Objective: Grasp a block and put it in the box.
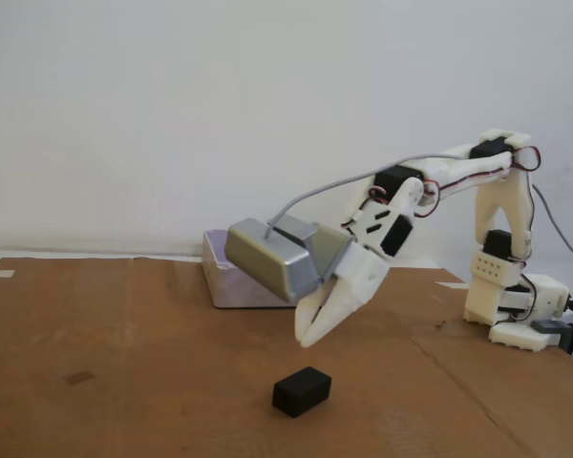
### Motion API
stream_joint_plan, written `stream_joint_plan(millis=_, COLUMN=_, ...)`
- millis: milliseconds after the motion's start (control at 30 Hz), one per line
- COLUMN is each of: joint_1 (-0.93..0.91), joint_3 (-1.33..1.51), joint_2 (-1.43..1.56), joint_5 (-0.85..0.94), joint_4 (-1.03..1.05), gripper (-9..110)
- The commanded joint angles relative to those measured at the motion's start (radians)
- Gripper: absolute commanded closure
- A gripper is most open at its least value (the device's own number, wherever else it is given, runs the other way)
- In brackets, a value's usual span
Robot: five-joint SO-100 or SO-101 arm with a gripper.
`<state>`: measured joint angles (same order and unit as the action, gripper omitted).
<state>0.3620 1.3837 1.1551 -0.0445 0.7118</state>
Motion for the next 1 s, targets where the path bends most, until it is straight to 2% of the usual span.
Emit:
stream_joint_plan(millis=0, joint_1=0.002, joint_3=-0.123, joint_2=0.048, joint_5=0.015, joint_4=0.000, gripper=90)
stream_joint_plan(millis=167, joint_1=0.017, joint_3=-0.123, joint_2=0.058, joint_5=0.015, joint_4=0.000, gripper=75)
stream_joint_plan(millis=400, joint_1=0.051, joint_3=-0.123, joint_2=0.060, joint_5=0.015, joint_4=0.011, gripper=66)
stream_joint_plan(millis=967, joint_1=0.091, joint_3=-0.123, joint_2=0.044, joint_5=0.012, joint_4=0.003, gripper=63)
